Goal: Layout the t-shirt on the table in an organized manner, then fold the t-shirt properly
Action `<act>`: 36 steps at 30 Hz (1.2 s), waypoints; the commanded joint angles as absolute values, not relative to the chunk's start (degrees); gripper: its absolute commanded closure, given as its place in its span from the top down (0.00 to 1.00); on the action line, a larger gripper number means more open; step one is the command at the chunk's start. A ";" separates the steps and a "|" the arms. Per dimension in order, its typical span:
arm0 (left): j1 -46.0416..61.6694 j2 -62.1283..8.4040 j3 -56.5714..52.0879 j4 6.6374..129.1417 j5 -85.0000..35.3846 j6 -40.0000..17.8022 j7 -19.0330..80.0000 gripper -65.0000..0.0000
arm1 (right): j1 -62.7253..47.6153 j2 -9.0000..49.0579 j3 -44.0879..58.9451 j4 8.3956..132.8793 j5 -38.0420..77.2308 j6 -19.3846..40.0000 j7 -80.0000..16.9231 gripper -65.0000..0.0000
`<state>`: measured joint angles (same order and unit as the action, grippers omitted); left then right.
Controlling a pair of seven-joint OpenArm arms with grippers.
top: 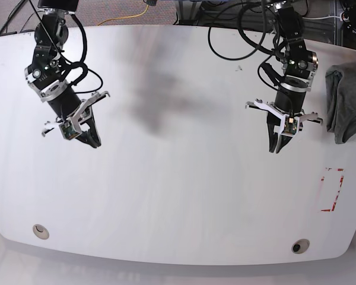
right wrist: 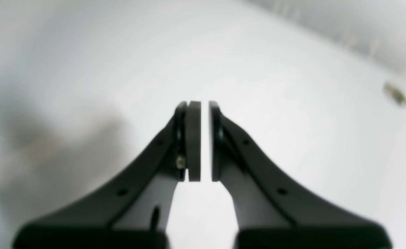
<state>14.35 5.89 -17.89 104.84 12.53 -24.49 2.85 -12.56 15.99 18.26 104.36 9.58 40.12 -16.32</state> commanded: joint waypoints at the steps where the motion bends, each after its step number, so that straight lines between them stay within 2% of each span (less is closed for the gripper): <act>1: 16.31 6.37 -17.98 105.98 12.09 -23.78 -0.92 0.07 | -14.81 16.40 19.65 104.66 11.12 40.00 -10.68 0.06; 11: 28.18 6.64 -17.98 106.68 12.09 -23.78 -8.57 0.07 | -23.34 10.77 25.19 105.89 11.03 40.00 -8.66 0.06; 19: 39.25 6.99 -17.98 110.55 12.00 -23.78 -9.10 0.06 | -32.75 9.54 25.80 110.90 11.12 40.00 -8.66 0.06; 24: 45.32 8.13 -18.15 110.81 11.91 -23.78 -9.19 0.06 | -38.73 6.81 25.80 112.66 11.12 40.00 -8.66 0.06; 36: 57.80 8.31 -18.15 110.46 11.91 -23.87 -9.10 0.06 | -53.41 5.23 25.80 111.96 14.20 40.00 -8.66 0.04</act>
<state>54.46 8.05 -18.11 109.67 12.56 -23.64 -7.57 -50.11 5.21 25.50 111.35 11.90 39.62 -10.09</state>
